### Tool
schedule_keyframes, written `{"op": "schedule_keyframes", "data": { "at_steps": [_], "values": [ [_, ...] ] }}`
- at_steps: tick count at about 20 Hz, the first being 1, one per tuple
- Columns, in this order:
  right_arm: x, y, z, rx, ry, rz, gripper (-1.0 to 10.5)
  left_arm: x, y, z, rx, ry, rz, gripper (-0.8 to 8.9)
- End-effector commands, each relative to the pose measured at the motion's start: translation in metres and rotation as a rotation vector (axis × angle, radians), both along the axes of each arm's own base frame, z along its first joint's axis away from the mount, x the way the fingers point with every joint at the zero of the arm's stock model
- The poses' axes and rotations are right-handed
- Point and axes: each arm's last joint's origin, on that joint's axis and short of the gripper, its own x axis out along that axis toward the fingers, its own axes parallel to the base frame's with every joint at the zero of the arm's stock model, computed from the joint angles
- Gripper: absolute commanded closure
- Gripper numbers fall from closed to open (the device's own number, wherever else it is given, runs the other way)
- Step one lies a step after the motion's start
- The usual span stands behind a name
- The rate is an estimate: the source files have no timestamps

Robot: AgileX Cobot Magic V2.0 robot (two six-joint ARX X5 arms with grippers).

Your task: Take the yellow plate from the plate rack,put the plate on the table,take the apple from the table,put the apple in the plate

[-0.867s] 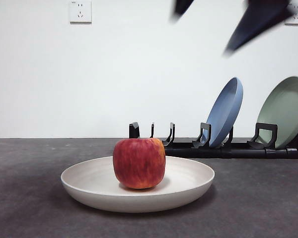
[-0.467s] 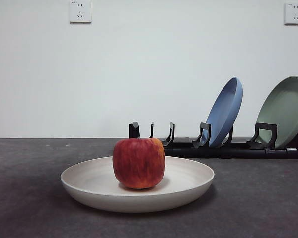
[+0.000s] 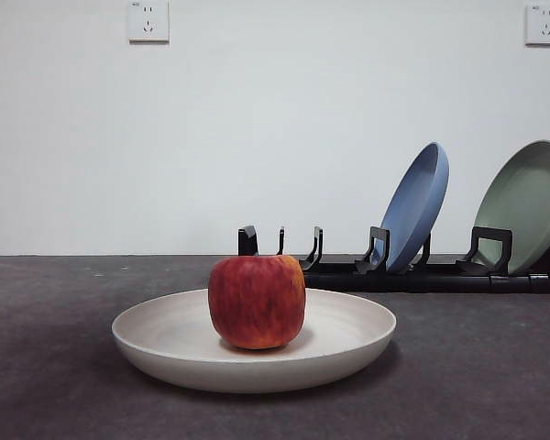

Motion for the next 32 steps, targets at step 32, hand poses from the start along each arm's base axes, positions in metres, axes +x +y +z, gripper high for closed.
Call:
{"op": "schedule_keyframes", "data": {
  "at_steps": [32],
  "values": [
    [0.011,-0.003,-0.003,-0.226,-0.156,-0.212,9.4,0.069,0.006,0.054,-0.545,-0.75,0.28,8.18]
  ]
}}
